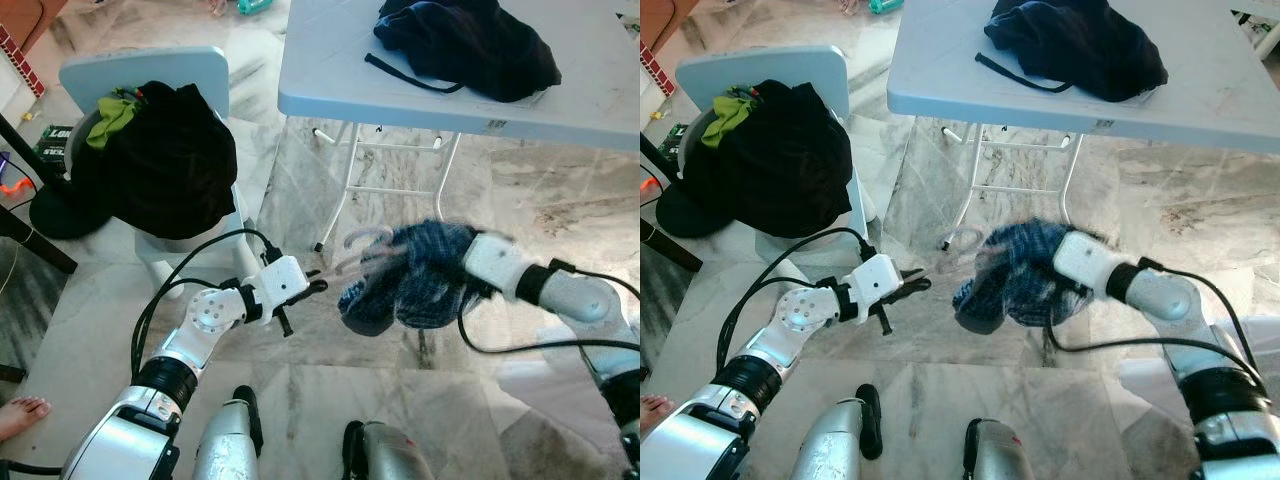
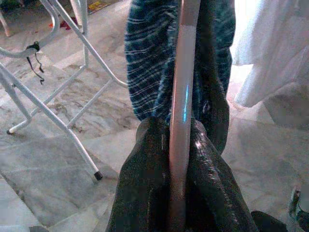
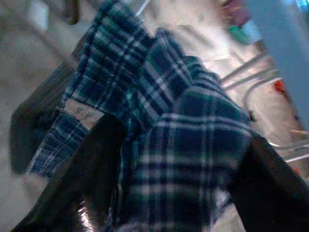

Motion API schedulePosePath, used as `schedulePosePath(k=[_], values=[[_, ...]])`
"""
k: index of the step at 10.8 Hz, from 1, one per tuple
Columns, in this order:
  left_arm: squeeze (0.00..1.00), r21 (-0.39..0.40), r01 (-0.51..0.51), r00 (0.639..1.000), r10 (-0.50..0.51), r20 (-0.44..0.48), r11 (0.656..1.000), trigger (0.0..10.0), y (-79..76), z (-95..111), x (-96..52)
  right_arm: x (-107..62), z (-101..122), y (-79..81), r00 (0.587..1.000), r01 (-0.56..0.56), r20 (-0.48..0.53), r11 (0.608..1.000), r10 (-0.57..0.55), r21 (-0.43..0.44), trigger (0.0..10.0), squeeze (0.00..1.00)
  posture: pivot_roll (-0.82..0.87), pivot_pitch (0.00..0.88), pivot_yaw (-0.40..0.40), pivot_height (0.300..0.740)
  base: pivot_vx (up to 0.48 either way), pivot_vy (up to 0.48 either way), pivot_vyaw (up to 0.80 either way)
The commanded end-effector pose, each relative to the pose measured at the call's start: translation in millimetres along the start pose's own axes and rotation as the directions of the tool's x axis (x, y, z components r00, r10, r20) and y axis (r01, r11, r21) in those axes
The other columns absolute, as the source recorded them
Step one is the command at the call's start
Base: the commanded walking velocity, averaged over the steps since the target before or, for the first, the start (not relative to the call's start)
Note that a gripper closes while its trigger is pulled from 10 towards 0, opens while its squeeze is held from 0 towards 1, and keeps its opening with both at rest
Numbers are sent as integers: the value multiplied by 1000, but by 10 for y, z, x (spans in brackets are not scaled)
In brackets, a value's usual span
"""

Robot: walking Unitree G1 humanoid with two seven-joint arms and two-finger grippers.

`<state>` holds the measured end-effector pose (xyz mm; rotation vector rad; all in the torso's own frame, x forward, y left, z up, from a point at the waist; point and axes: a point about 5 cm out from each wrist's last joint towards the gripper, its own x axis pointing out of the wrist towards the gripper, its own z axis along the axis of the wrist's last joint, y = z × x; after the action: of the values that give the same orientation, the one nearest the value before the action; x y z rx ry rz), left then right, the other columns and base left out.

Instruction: Hang hanger

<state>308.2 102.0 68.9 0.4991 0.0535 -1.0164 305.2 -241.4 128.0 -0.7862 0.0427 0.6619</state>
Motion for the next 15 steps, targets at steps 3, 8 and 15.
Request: schedulePosePath(k=[3, 8, 15], values=[[0, 10, -16, 1000, 16, 12, 1000, 0, -2, 19, 13, -51, -83, 143, 1000, 7, 2, 995, -8, 100, 10000, 898, -75, 219, -56, 740, 0, 0, 0], [0, 14, -19, 999, 18, 26, 1000, 0, -8, 50, 40, 3, -189, 244, 995, 81, -71, 984, -70, 156, 0, 0, -81, 221, -64, 740, 0, 0, 0], [0, 22, 1, 1000, -2, 25, 1000, 0, -38, 47, 47, 219, -199, 143, 928, 370, -154, 886, -340, 278, 0, 0, -72, 218, -62, 740, 0, 0, 0]])
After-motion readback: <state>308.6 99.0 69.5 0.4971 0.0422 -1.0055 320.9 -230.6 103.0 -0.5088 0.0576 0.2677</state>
